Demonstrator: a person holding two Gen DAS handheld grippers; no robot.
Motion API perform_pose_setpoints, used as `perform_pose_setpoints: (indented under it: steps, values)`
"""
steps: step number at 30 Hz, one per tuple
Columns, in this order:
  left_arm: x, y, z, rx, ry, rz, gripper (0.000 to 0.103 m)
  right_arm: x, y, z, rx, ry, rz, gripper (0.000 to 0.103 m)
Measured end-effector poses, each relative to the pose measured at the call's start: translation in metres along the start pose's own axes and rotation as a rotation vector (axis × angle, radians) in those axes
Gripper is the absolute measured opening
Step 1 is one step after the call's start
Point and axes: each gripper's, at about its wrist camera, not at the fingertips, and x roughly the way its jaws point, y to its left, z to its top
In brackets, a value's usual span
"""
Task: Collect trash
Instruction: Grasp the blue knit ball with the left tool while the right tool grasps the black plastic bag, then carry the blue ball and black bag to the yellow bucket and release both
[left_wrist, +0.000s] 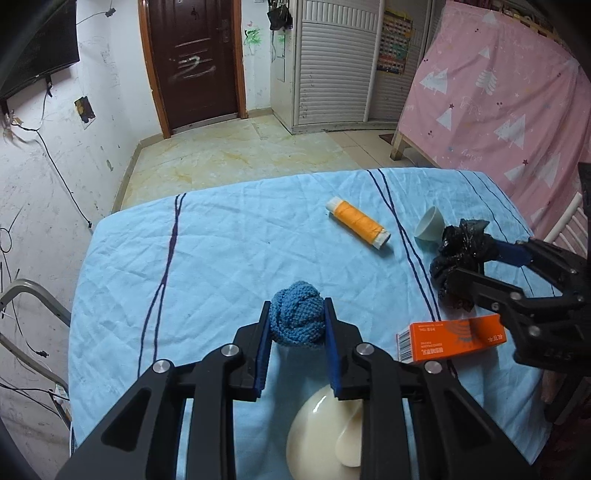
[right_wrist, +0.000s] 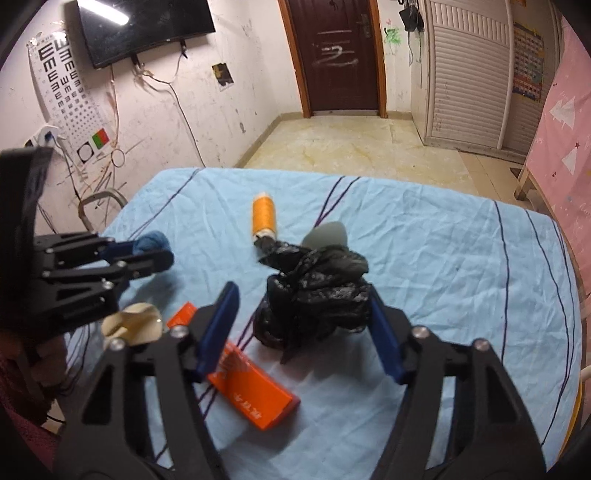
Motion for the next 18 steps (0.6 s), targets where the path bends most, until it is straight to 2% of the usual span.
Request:
perform_pose_setpoints:
  steps: [2, 4, 8, 18]
  values:
    - [-0.002, 0.003, 0.0, -0.007, 0.0, 0.003, 0.017, 0.003, 0.001, -0.002, -0.007, 0.01, -0.003, 0.047]
    - [-0.003, 0.006, 0.001, -0.013, 0.002, 0.004, 0.017, 0.005, 0.003, -0.004, -0.016, 0.021, 0.01, 0.03]
    - [-0.005, 0.005, 0.002, -0.018, -0.002, 0.012, 0.017, 0.0, 0.007, -0.008, -0.043, 0.004, 0.009, 0.028]
    - [-0.028, -0.005, 0.007, 0.003, -0.043, 0.028, 0.017, -0.035, -0.002, -0.008, -0.024, -0.082, 0.038, 0.027]
